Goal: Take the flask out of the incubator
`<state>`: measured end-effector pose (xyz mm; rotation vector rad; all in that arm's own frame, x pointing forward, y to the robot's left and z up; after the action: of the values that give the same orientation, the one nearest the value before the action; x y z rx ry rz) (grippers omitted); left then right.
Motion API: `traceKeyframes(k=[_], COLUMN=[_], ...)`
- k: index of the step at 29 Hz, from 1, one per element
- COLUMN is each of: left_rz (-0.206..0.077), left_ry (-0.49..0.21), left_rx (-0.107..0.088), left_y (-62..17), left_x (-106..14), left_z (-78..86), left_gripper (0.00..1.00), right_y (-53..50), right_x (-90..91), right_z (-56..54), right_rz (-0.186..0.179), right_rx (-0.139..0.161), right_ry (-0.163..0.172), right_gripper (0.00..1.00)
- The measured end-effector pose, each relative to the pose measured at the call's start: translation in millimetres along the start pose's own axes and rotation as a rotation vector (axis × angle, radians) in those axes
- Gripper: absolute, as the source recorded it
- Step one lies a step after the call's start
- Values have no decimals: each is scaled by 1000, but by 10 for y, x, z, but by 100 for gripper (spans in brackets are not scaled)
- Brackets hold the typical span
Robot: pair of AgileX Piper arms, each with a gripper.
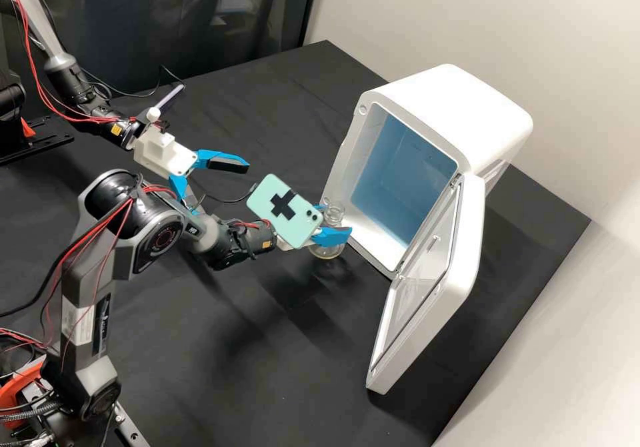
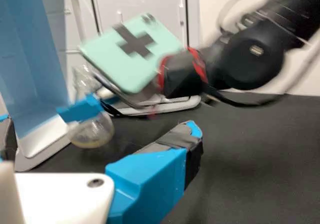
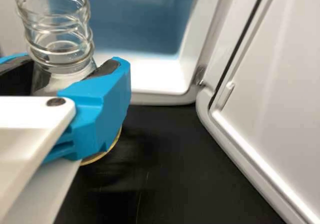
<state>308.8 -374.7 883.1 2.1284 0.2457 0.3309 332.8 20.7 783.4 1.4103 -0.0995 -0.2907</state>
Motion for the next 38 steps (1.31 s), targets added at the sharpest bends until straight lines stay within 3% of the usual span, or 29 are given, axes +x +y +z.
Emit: traceKeyframes(k=[4,5,9,14,22,30,31,38], left_rz=[5,4,0,2,5,11,11,11], left_ry=[2,-10,-25,-33,-24,-25,-25,-25], left_rx=[2,13,27,36,26,26,26,26], left_y=[20,21,16,29,39,59,59,59], left_x=[-31,-43,-59,-91,-117,-130,-130,-130], left_z=[-13,-1,11,16,-4,0,0,0], left_gripper=[100,100,100,100,100,100,100,100], right_y=[-73,-94,-127,-241,-251,-248,-248,-248], right_x=[-189,-258,-400,-491,-384,-371,-371,-338], right_z=[115,160,238,355,591,626,626,644], right_rz=[-49,-61,-82,-131,-58,-48,-48,-47], right_rx=[-6,4,22,1,-31,-30,-30,-29], right_ry=[1,-4,-9,-34,-67,-75,-75,-82], right_gripper=[0,0,0,0,0,0,100,100])
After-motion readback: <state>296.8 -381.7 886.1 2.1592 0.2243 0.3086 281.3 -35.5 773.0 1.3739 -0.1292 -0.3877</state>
